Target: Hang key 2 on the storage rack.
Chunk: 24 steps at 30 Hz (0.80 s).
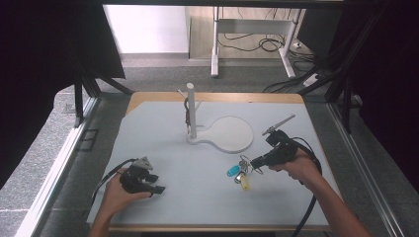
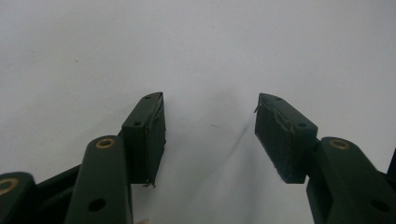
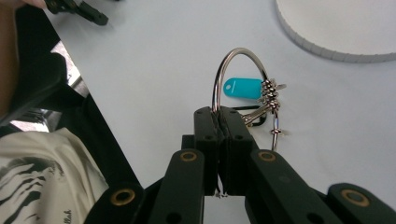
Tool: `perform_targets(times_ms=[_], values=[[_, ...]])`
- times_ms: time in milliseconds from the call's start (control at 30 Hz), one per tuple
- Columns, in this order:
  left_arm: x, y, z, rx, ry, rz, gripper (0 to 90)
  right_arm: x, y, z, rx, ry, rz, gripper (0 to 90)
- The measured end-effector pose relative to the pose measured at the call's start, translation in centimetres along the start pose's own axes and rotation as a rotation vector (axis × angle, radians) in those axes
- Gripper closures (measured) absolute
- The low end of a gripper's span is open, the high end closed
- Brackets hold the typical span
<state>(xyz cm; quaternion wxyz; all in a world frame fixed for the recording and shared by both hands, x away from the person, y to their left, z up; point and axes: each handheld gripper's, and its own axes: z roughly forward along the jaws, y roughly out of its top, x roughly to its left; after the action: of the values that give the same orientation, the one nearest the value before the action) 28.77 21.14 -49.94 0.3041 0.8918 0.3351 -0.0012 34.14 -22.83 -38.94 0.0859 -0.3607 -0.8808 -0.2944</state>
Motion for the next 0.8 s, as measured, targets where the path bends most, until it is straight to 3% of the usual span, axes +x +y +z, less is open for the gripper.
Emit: perform_targets(times_ms=[167,800], values=[[0.0,0.0,-0.2,-0.007,0.004,-0.002,42.2,-0.9,0.6,-1.1,-0.043,0.046,0.035,87.5],[0.0,0.0,-0.1,0.002,0.003,0.001,42.4,-1.9,3.5,-4.1,-0.077,-0.009,0.052,87.5]])
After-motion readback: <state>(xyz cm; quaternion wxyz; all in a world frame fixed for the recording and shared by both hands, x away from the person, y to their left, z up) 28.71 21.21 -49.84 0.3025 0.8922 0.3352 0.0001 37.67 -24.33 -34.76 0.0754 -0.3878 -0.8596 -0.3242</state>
